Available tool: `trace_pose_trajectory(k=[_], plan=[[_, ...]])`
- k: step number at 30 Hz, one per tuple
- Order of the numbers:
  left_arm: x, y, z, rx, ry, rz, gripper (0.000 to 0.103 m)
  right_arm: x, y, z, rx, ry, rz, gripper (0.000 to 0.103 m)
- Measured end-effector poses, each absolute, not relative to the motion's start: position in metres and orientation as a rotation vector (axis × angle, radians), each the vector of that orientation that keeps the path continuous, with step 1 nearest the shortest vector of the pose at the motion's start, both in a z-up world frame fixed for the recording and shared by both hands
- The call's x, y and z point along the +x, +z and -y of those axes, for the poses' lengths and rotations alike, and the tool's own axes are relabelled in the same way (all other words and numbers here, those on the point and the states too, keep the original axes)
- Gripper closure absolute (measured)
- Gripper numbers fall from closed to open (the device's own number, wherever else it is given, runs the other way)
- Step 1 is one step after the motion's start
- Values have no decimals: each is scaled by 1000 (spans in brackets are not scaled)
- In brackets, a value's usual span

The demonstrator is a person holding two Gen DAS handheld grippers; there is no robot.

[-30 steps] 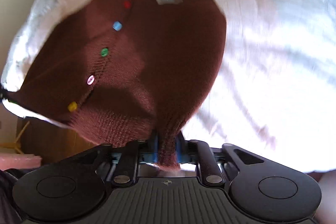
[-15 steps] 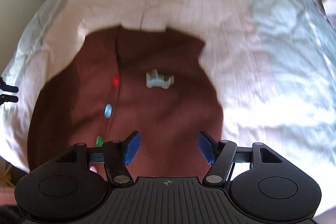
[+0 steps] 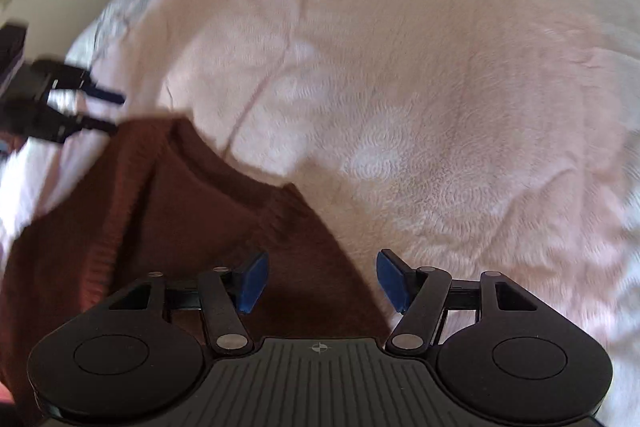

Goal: Fold clothes

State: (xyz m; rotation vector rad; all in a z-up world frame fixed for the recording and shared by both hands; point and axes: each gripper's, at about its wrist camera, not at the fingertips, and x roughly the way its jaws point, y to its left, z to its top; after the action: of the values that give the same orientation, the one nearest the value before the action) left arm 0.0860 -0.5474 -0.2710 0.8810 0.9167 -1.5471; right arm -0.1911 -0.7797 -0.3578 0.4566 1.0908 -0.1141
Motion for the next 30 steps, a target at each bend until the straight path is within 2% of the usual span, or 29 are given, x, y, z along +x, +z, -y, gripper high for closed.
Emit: trace_pose_trajectory(k=[1, 2, 3, 8, 12, 15, 16, 17, 20, 23, 24, 26, 28, 30], plan=[[86, -280, 551, 892, -1560, -960, 79, -191, -364, 784, 487, -93, -1106, 59], [85, -278, 550, 897, -1567, -961, 98, -191, -369, 787, 526, -77, -1115, 81], [84, -273, 548, 899, -1571, -948, 98, -192, -373, 790, 566, -62, -1124, 98], [98, -239, 545, 873, -1538, -835, 98, -192, -322, 801, 490, -91, -1003, 99], [111, -259, 561, 910, -1490, -872, 96, -159, -320, 815, 418, -85, -982, 101], [111, -274, 561, 918, -1426, -899, 85, -151, -342, 812, 396, -144, -1017, 100], [111, -271, 557, 909, -1404, -883, 76, -155, -343, 809, 390, -184, -1014, 100], [111, -266, 551, 902, -1380, -864, 72, -161, -339, 800, 380, -205, -997, 100], [103, -245, 528, 870, -1344, -826, 77, -183, -322, 765, 348, -240, -937, 99], [78, -221, 497, 834, -1378, -824, 77, -211, -308, 723, 390, -238, -881, 99], [64, -215, 484, 830, -1410, -838, 77, -223, -305, 705, 421, -234, -873, 98], [35, -214, 456, 835, -1468, -894, 77, -248, -307, 667, 484, -228, -884, 85], [7, -218, 426, 871, -1502, -950, 76, -273, -317, 631, 541, -228, -923, 26], [-14, -231, 394, 968, -1484, -989, 76, -295, -334, 600, 588, -248, -994, 24]])
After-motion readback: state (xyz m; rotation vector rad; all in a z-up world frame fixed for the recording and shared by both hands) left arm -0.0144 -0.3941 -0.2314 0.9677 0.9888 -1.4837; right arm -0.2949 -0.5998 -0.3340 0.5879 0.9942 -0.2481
